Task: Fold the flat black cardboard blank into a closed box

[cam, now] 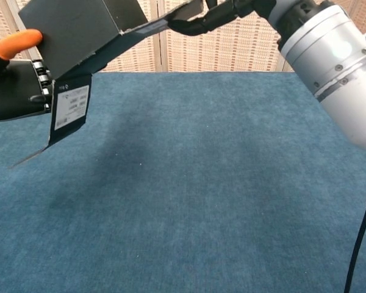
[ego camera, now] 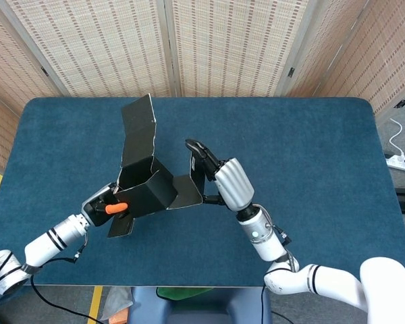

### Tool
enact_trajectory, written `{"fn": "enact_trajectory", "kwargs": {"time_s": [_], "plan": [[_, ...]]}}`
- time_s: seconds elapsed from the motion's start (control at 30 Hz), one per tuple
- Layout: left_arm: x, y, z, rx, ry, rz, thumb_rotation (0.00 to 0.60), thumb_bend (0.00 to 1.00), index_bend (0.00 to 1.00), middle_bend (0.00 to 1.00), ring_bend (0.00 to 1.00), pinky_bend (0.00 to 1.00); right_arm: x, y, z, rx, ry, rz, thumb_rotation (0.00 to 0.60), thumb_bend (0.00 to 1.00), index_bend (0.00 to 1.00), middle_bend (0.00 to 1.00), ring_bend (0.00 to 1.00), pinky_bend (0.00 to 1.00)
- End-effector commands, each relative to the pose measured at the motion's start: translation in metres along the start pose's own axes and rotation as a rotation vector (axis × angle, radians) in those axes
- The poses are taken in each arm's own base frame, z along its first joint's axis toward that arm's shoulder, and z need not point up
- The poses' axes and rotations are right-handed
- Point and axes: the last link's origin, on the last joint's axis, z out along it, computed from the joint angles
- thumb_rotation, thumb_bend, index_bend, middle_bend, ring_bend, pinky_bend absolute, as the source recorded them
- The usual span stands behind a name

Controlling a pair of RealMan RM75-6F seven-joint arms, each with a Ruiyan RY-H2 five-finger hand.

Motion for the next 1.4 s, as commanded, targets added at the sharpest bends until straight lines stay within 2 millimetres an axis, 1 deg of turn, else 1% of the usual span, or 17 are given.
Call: {"fn": "enact_trajectory", "kwargs": {"time_s": [0.03,0.17,0.47,0.67,0.73,0.9,1.1,1.2,1.4], "plan": [[0.003,-0.007,0.002,0.018,0.003,0.077,0.6,0.17,0.3,0.29,0.61,0.83,-0.001,-0.006,0.003,0.02,-0.011,-0.01,0.6,0.09,0.0,0.12,0.7,1.0],[0.003,-0.01,0.005,0.034,0.004,0.13,0.6,0.16,0.3,0.29,0.61,0.83,-0.003,-0.011,0.004,0.048,-0.028,-0.043,0.6,0.09,0.0,0.12,0.71,1.0],[0.006,-0.013,0.006,0.056,0.02,0.264,0.6,0.16,0.3,0.29,0.61,0.83,-0.005,-0.015,0.005,0.091,-0.064,-0.129,0.6,0.06,0.0,0.12,0.71,1.0],[0.008,-0.014,0.009,0.068,0.046,0.358,0.6,0.16,0.31,0.29,0.61,0.83,-0.004,-0.017,0.006,0.109,-0.077,-0.182,0.6,0.01,0.0,0.08,0.71,1.0],[0.007,-0.014,0.01,0.073,0.051,0.391,0.6,0.16,0.31,0.29,0.61,0.83,-0.003,-0.017,0.008,0.116,-0.07,-0.2,0.6,0.0,0.0,0.07,0.71,1.0],[0.005,-0.016,0.011,0.077,0.064,0.387,0.6,0.16,0.32,0.29,0.61,0.83,0.0,-0.014,0.011,0.111,-0.056,-0.215,0.6,0.0,0.0,0.07,0.71,1.0],[0.008,-0.016,0.011,0.085,0.076,0.433,0.6,0.16,0.33,0.31,0.61,0.83,0.001,-0.007,0.011,0.105,-0.054,-0.237,0.6,0.0,0.0,0.07,0.71,1.0],[0.008,-0.015,0.012,0.094,0.078,0.49,0.6,0.16,0.33,0.31,0.61,0.83,0.001,-0.007,0.012,0.114,-0.057,-0.245,0.6,0.0,0.0,0.08,0.71,1.0],[0.01,-0.011,0.016,0.127,0.111,0.688,0.6,0.16,0.35,0.33,0.61,0.83,-0.001,-0.01,0.012,0.151,-0.08,-0.292,0.6,0.0,0.0,0.1,0.71,1.0]]}}
